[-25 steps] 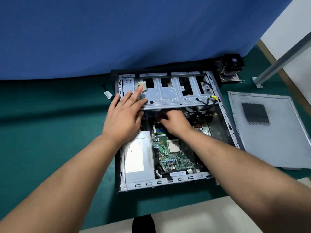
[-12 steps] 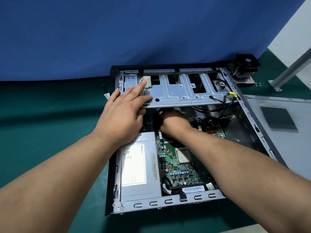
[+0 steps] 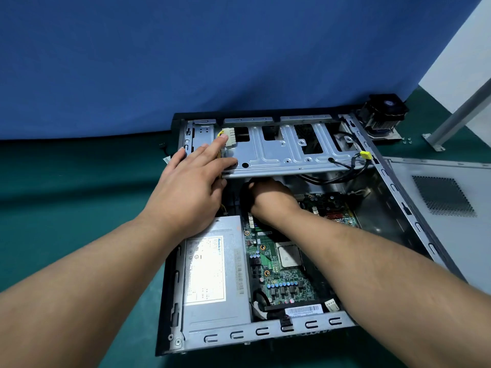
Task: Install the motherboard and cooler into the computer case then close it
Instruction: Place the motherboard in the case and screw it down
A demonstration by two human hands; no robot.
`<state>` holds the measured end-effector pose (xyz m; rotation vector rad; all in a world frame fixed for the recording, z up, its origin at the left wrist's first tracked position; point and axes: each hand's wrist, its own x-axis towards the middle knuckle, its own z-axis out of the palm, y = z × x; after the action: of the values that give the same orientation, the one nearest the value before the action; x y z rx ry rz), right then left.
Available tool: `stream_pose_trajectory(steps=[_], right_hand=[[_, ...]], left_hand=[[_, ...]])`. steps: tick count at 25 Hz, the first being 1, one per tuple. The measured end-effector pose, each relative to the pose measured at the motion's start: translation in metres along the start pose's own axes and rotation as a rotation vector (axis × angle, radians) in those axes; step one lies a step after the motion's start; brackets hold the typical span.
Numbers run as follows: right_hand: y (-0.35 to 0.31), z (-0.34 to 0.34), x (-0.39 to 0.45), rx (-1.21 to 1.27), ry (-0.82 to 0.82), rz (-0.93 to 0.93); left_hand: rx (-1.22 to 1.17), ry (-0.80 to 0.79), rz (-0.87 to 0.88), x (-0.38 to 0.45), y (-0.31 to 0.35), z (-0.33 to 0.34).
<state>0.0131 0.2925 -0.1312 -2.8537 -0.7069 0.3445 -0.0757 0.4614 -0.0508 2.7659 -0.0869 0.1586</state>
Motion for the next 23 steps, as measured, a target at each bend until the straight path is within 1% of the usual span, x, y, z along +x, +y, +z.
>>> stream_pose_trajectory(steps=[3, 23], right_hand=[[-0.0012, -0.0021, 0.0005, 0.054, -0.015, 0.034], [-0.0003, -0.0033, 0.0027, 0.063, -0.039, 0.021]], left_hand=[[-0.001, 0.001, -0.001, 0.0001, 0.0001, 0.0008], [0.006, 0.002, -0.004, -0.0004, 0.0039, -0.0021]])
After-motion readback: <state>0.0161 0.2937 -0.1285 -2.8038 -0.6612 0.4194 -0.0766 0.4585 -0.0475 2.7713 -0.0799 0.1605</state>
